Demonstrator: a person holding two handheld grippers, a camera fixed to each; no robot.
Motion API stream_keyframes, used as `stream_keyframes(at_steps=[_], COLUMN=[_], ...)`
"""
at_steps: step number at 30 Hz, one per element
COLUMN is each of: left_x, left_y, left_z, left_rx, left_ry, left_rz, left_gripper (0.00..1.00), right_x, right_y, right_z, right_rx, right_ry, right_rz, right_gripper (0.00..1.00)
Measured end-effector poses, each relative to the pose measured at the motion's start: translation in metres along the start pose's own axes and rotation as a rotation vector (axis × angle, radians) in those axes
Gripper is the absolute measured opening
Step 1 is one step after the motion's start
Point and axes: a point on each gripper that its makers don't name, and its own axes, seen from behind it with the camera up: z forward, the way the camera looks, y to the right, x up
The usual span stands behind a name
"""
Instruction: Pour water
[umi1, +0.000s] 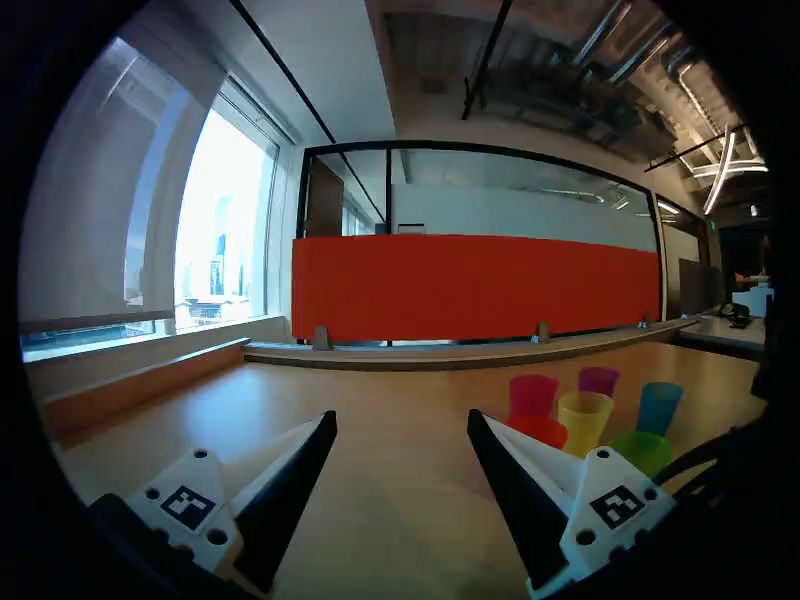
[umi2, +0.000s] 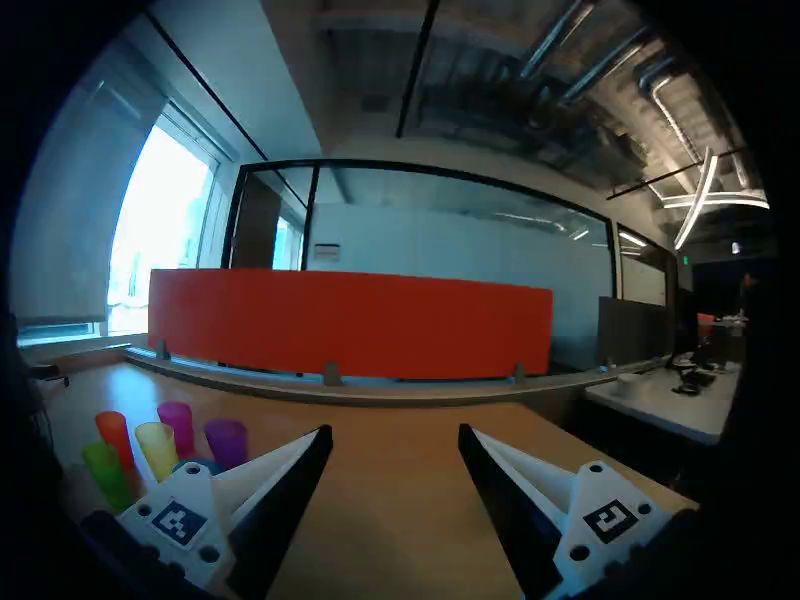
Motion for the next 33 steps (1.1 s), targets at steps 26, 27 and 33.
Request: stream_keyframes(at_steps=[26, 27, 33], left_x=[-0.001, -0.001, -0.001], left_y=[0.004, 0.004, 0.004], left_z=[0.0, 0.0, 0.0], left_rx=[-0.022, -0.022, -0.022], left_ry=[-0.003, -0.003, -0.003], left_rz=[0.002, 0.002, 0.002], left_gripper=[0.97, 0.97, 0.97], right_x=[-0.007, -0.008, -0.019], right_y=[-0.006, -0.007, -0.014], right_z=[0.004, 0.005, 0.007], right_rx=[0.018, 0.022, 0.049], right_ry=[0.02, 0.022, 0.031], right_rz=[-0.016, -0.015, 0.024], right_gripper=[0.97, 0.97, 0.97])
